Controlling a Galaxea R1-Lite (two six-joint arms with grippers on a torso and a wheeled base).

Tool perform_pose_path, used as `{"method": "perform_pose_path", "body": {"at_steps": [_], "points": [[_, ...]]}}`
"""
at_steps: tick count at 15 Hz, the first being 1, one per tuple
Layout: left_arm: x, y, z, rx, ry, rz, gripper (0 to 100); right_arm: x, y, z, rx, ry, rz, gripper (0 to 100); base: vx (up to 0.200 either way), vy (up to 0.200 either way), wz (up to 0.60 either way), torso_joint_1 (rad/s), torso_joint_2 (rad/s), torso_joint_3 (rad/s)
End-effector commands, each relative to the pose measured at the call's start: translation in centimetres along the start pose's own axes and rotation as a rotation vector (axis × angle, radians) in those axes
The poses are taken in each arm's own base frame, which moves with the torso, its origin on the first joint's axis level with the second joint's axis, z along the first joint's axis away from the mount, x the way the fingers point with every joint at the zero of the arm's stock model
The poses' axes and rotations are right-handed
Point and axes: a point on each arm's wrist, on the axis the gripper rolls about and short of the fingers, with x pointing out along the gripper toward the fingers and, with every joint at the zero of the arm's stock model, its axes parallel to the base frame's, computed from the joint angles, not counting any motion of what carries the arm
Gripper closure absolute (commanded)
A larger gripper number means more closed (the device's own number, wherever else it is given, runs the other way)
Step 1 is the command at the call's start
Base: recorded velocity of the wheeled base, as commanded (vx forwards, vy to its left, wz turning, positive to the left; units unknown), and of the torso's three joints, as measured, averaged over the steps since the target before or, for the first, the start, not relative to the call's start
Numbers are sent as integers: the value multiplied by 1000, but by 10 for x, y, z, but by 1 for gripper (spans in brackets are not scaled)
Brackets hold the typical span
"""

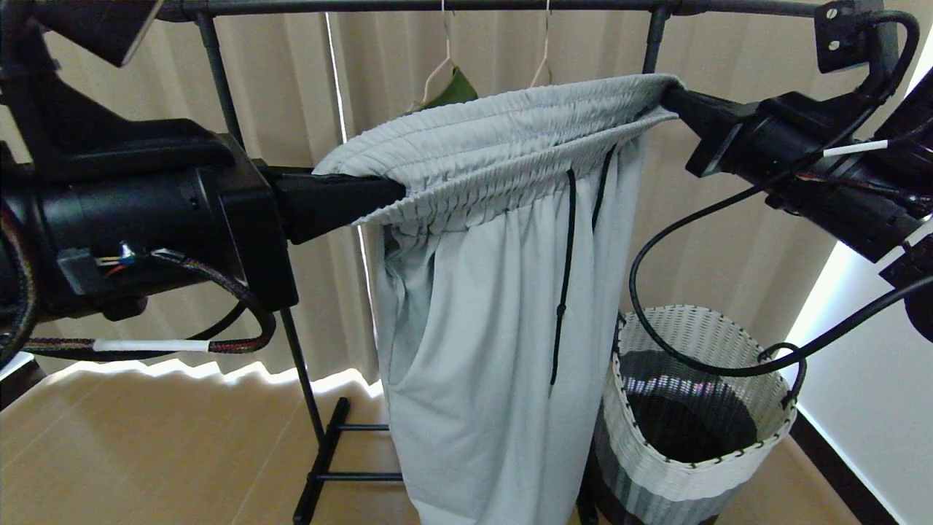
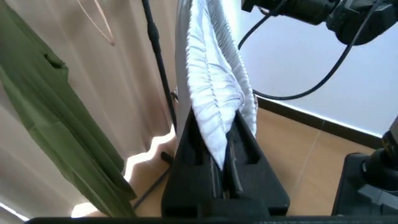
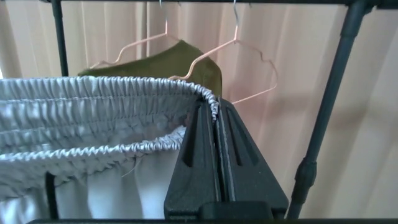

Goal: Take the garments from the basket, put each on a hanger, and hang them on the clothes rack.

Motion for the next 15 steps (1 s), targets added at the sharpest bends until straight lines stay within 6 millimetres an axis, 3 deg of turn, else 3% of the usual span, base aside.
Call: {"method": "perform_pose_path", "body": {"at_steps": [1, 6, 7, 8, 9, 12, 15], "points": [[-2, -1, 1, 5, -6, -1, 100, 0, 0, -1, 0, 3, -2, 100, 0, 0, 0, 0, 0, 0], [28, 14, 1, 40, 3, 187, 100, -23, 4, 26, -2, 4, -23, 100, 0, 0, 0, 0, 0, 0], [48, 23, -2, 44, -18, 299, 100, -37, 6, 34, 3, 28, -32, 100, 0, 0, 0, 0, 0, 0], [54, 25, -4, 45, -28, 327, 100, -42, 6, 37, 1, 33, -34, 100, 0, 0, 0, 0, 0, 0], [69, 31, -12, 59, -32, 401, 100, -58, 8, 37, 5, 63, -35, 100, 0, 0, 0, 0, 0, 0], [88, 37, -24, 74, -36, 457, 100, -75, 10, 29, 12, 122, -36, 100, 0, 0, 0, 0, 0, 0], [89, 38, -27, 74, -28, 461, 100, -75, 10, 24, 15, 144, -35, 100, 0, 0, 0, 0, 0, 0]]}}
